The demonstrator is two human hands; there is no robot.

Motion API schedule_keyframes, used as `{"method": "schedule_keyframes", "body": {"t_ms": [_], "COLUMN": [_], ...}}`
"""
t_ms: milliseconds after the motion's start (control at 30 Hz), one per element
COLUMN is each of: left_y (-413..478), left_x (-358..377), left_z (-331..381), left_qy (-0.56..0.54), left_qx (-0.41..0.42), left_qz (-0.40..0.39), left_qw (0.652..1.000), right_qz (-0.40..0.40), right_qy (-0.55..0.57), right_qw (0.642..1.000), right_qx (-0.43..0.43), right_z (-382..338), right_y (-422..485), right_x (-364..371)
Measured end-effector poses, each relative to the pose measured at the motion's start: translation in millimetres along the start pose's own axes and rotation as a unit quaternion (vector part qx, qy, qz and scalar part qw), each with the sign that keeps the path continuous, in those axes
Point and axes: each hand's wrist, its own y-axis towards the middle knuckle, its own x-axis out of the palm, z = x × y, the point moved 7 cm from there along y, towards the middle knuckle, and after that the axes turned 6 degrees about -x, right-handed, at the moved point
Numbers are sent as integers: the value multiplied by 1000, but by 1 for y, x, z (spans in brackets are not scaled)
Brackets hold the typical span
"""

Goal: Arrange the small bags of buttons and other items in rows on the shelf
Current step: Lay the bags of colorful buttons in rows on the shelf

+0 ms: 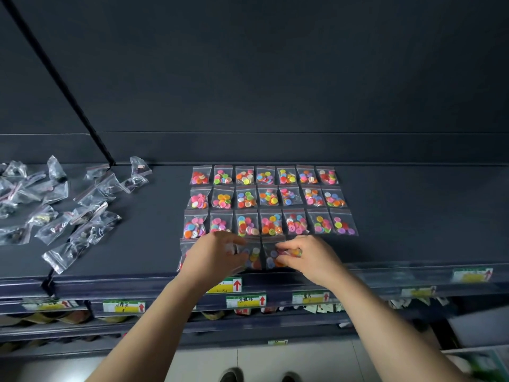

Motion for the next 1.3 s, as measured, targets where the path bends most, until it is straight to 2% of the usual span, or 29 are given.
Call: {"method": "schedule_keyframes", "body": {"t_ms": [100,233,500,700,800,933,1033,1167,1300], "left_y": [-1,-2,5,8,8,5,4,3,5], "left_x": [-2,1,13,20,31,43,50,59,62], "left_z": [1,3,5,24,42,58,66,76,77], "left_qy": [-118,-300,-457,-527,-563,-552,-541,-536,-432], "left_qx": [-15,-77,-127,-102,-86,-80,-83,-75,-58], "left_qz": [-2,-27,-63,-67,-90,-95,-111,-146,-125], "left_qw": [993,950,878,841,817,824,829,828,891], "right_qz": [15,31,1,48,58,111,115,108,104], "right_qy": [32,35,14,229,266,290,321,306,286], "right_qw": [999,999,1000,972,962,950,939,945,952], "right_qx": [0,-4,-13,-6,4,19,35,48,42], "right_z": [2,4,2,1,-2,10,22,33,37], "right_y": [0,-2,-4,-12,-14,-15,-20,-20,-16], "right_x": [-1,-8,-5,-37,-44,-56,-64,-69,-74]}}
